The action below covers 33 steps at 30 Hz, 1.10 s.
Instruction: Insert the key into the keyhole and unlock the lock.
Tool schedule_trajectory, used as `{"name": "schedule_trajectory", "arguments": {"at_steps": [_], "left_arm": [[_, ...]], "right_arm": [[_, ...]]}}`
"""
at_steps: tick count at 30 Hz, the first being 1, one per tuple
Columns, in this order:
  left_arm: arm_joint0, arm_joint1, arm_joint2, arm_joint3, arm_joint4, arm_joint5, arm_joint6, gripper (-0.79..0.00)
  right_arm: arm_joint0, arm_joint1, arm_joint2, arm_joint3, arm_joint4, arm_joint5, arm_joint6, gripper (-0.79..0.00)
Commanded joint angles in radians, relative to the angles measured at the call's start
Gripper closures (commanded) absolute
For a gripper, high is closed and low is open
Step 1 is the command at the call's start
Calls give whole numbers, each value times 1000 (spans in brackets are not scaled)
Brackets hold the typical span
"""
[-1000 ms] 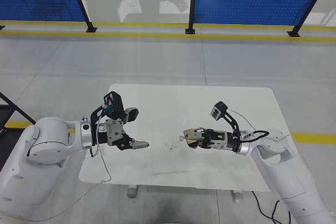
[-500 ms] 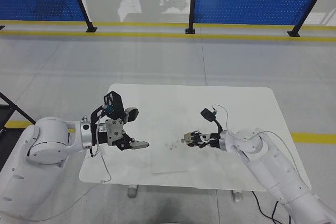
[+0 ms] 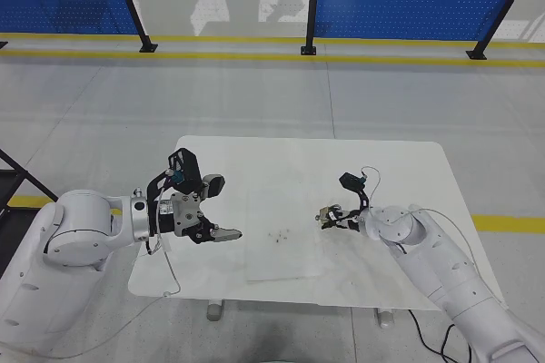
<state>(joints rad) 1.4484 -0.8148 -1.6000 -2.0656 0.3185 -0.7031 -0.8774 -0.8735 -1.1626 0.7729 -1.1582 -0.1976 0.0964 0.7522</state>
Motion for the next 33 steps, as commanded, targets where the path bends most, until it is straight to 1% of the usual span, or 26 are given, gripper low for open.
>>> {"name": "schedule_trajectory", "arguments": {"at_steps": [1, 6, 9, 10, 11, 13, 19, 24, 27, 31, 33], "left_arm": [[0, 0, 0, 0, 0, 0, 0, -785], [0, 0, 0, 0, 0, 0, 0, -785], [0, 0, 0, 0, 0, 0, 0, -785], [0, 0, 0, 0, 0, 0, 0, -785], [0, 0, 0, 0, 0, 0, 0, -785], [0, 0, 0, 0, 0, 0, 0, -785], [0, 0, 0, 0, 0, 0, 0, -785], [0, 0, 0, 0, 0, 0, 0, -785], [0, 0, 0, 0, 0, 0, 0, -785], [0, 0, 0, 0, 0, 0, 0, -785], [0, 0, 0, 0, 0, 0, 0, -785]], "right_arm": [[1, -2, -6, -2, -16, 20, 12, 0], [4, -9, -14, 7, -23, 58, 52, 0], [6, -13, -13, 9, -23, 70, 54, 0], [6, -13, -13, 9, -28, 73, 50, -22], [5, -14, -11, 8, -31, 76, 48, -262], [3, -14, -7, 3, -41, 85, 38, -785], [-14, -5, 17, -46, -107, 108, 2, -785], [-48, 16, 71, -134, -175, 113, -42, -785], [-84, 34, 125, -220, -217, 103, -82, -785], [-160, 61, 230, -388, -252, 42, -172, -785], [-197, 71, 271, -460, -263, 16, -196, -785]]}}
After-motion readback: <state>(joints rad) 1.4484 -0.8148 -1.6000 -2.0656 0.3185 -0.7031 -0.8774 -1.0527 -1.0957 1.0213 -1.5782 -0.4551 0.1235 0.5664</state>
